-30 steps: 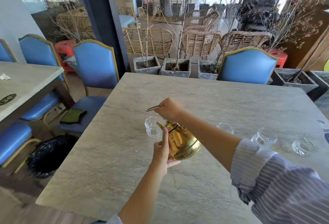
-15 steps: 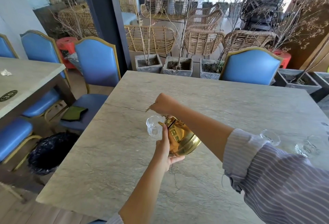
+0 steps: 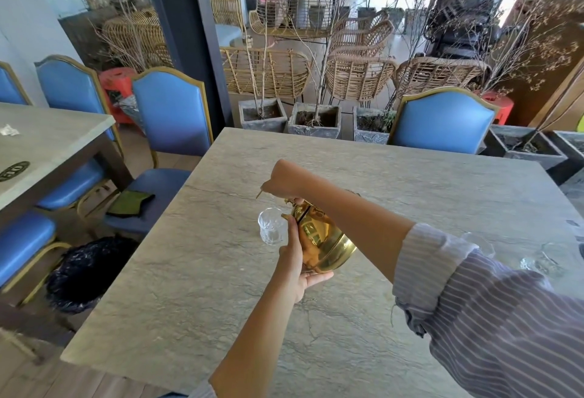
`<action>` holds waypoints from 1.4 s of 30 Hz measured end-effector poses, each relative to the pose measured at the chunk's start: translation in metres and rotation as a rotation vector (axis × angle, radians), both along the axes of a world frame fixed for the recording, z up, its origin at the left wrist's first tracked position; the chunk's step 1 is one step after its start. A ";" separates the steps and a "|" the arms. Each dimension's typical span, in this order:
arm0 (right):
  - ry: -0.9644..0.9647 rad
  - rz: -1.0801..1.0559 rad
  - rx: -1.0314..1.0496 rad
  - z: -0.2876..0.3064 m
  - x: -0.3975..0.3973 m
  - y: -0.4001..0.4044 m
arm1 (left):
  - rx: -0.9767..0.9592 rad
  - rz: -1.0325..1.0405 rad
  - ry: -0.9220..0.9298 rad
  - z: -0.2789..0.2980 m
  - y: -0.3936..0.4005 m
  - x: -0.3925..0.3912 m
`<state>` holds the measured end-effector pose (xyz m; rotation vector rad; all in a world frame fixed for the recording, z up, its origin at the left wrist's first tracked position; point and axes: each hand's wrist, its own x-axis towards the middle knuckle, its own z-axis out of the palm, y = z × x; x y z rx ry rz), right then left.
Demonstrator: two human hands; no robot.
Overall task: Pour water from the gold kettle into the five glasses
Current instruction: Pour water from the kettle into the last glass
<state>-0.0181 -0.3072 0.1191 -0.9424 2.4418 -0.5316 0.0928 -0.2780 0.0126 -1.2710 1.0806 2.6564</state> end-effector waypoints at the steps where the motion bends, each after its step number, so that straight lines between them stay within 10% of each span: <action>1: 0.003 0.004 0.002 0.002 0.000 0.000 | 0.002 -0.002 0.007 0.001 0.000 0.000; 42: 0.001 -0.016 -0.118 -0.007 -0.005 0.021 | -0.087 -0.022 -0.031 -0.003 0.004 -0.001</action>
